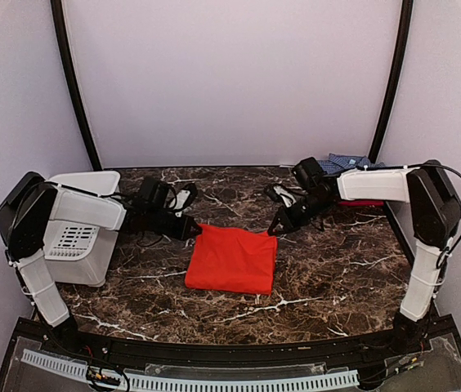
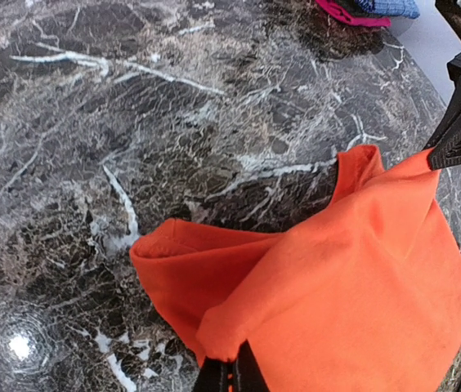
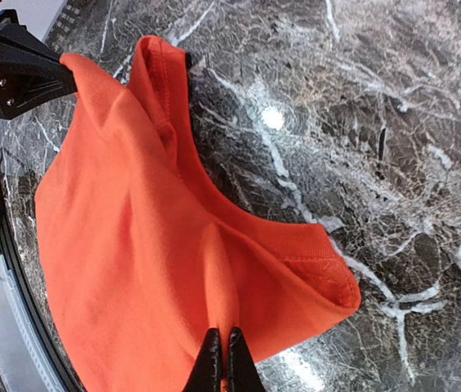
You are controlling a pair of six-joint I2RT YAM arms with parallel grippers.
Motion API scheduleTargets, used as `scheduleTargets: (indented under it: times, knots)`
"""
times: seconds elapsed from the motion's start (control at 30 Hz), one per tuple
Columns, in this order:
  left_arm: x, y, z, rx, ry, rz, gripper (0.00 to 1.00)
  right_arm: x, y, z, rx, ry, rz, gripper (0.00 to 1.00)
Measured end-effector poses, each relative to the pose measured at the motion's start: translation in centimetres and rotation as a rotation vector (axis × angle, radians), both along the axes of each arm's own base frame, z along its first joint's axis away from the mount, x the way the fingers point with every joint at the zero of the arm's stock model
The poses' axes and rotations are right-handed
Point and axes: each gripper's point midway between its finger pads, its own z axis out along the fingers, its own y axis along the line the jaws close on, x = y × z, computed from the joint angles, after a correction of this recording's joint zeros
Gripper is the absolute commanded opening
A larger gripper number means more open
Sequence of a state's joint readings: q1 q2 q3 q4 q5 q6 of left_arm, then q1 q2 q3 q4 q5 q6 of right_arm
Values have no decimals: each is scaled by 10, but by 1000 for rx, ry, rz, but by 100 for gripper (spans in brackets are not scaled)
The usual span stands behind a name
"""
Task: Fold and stack the mixed laundry pile
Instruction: Smooth out the rectangle-folded T-shirt at the center of the board.
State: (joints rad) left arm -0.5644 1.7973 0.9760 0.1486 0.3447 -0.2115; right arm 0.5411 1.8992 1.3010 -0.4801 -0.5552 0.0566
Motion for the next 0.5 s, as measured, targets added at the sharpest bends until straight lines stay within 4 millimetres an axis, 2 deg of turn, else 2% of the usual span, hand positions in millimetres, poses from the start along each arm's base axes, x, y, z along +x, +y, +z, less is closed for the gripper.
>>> scheduleTargets:
  times: [0.1, 0.3, 0.4, 0.5]
  knots:
    - [4, 2, 20, -20, -43, 13, 0, 5, -4, 13, 7, -35, -17, 0]
    - [26, 5, 42, -43, -88, 44, 0, 27, -22, 16, 13, -55, -89, 0]
    - [43, -2, 39, -48, -90, 47, 0, 45, -26, 6, 5, -50, -125, 0]
    - [58, -7, 15, -29, -61, 55, 0, 62, -27, -19, -27, -33, -153, 0]
